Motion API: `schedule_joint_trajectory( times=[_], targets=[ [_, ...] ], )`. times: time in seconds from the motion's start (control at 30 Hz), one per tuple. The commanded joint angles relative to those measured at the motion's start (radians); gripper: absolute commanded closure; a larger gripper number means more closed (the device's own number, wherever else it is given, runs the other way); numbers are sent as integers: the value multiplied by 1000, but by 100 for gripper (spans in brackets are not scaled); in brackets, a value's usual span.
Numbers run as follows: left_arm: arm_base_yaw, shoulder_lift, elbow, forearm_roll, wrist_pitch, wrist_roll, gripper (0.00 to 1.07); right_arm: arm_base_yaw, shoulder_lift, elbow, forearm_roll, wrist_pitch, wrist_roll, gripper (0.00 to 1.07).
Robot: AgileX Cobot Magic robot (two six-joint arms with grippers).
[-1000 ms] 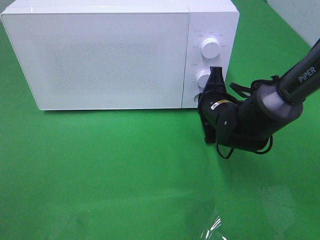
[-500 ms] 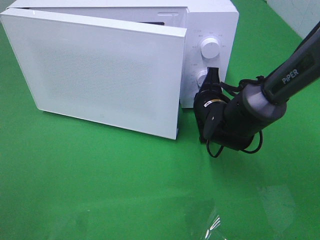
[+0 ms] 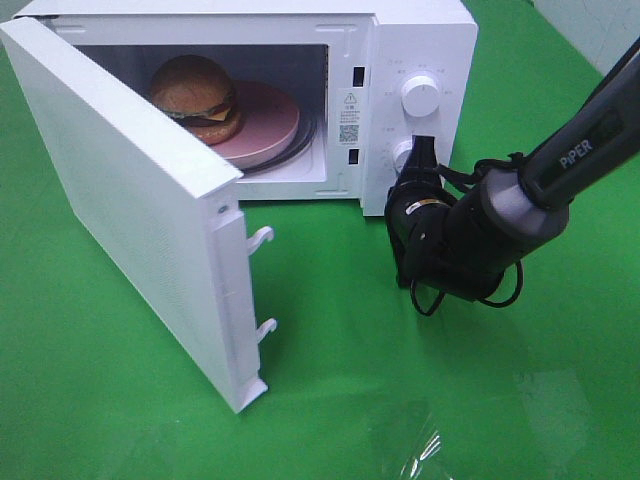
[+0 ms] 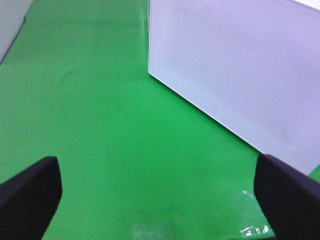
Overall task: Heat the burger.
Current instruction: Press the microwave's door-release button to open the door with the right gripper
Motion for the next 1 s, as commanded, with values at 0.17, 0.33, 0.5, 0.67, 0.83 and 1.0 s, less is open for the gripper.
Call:
schedule_joint_trajectory(
  times=[0.17,0.33,0.5,0.67,0.83,1.0],
  targets=[
    [2,-5,3,-5,-10,0,10,-56,-18,-102,-100,-209,23,107],
    [2,-5,3,-5,-10,0,10,-56,-31,-87,-119,-203,23,107],
    [2,-5,3,-5,-10,0,10,-56,-68,-19,-123,-193,23,107],
    [2,-5,3,-5,-10,0,10,-44,-71,17,-159,-158,73,107],
    [2,-5,3,-5,-10,0,10,-11,-71,70,-157,-152,122,107],
    [2,-5,3,-5,-10,0,10,28,-80,142,-159,-150,160,107]
  ],
)
